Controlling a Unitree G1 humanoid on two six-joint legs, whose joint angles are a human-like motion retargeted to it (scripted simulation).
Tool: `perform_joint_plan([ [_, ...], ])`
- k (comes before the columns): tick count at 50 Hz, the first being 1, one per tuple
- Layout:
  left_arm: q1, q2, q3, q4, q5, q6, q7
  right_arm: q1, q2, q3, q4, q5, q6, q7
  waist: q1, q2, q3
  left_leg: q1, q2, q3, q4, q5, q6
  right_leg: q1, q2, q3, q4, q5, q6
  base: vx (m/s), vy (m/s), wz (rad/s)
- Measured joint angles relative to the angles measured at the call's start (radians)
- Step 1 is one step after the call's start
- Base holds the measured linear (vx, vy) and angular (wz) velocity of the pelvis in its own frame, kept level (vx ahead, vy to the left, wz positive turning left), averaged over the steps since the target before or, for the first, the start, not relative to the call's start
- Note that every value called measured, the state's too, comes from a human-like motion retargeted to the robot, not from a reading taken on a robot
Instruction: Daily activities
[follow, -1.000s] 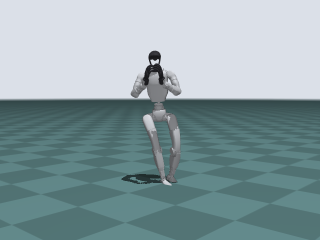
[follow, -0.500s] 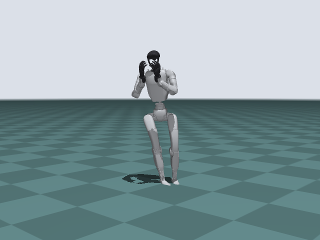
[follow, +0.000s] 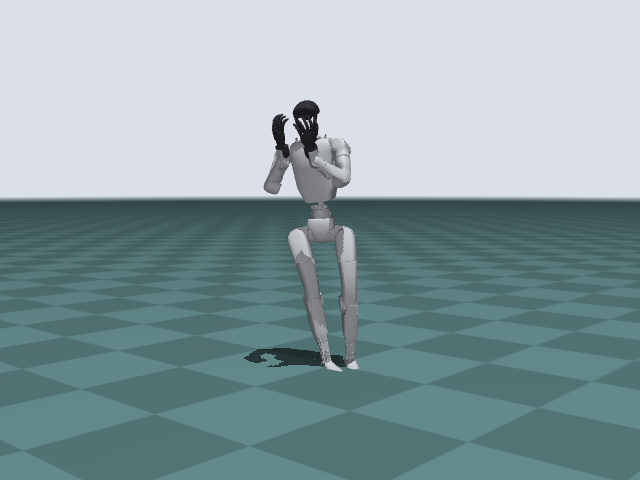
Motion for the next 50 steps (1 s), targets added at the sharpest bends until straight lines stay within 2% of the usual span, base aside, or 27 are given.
perform_joint_plan([
  [10,0.024,-0.047,-0.048,0.060,-0.142,-0.017,-0.071,0.024,0.021,0.023,0.009,0.136,-0.012,0.125,0.033,0.017,0.035,-0.004,0.000,-0.014,0.000,0.008,0.002,0.000,0.004,-0.008,-0.011,0.017,0.000,0.00,0.00,0.00],
  [18,0.005,-0.034,-0.027,0.055,-0.168,-0.064,-0.051,-0.072,-0.009,-0.004,0.021,0.098,-0.036,0.098,0.041,0.022,0.032,-0.021,-0.003,-0.027,0.022,0.008,0.001,-0.012,0.006,-0.008,0.004,0.007,0.000,0.00,0.00,0.00],
  [26,-0.027,-0.025,-0.006,0.038,-0.208,-0.082,-0.095,-0.092,-0.025,-0.005,0.043,0.048,-0.032,0.100,0.039,0.018,0.017,-0.012,-0.009,-0.031,0.027,0.001,0.002,0.013,-0.004,0.011,-0.019,0.002,0.000,0.00,0.00,0.00],
  [35,-0.013,0.002,-0.011,0.037,-0.264,-0.077,-0.097,-0.050,-0.028,-0.001,0.041,0.011,-0.026,0.035,0.039,-0.004,0.001,0.031,-0.015,-0.035,0.028,-0.022,0.013,0.077,-0.018,0.045,-0.062,-0.007,0.000,0.00,0.00,0.00],
  [45,-0.008,0.026,-0.035,0.001,-0.266,-0.057,0.003,-0.043,-0.023,0.033,-0.029,-0.021,0.000,-0.096,0.050,-0.042,-0.014,0.088,-0.030,-0.038,0.019,-0.031,0.011,0.152,-0.043,0.074,-0.107,-0.016,0.000,0.00,0.00,0.00],
  [50,-0.009,0.028,-0.049,-0.007,-0.267,-0.048,0.035,-0.042,-0.014,0.045,-0.045,0.007,0.010,-0.116,0.058,-0.057,-0.014,0.115,-0.035,-0.039,0.009,-0.032,0.012,0.180,-0.050,0.081,-0.121,-0.017,0.000,0.00,0.00,0.00],
])
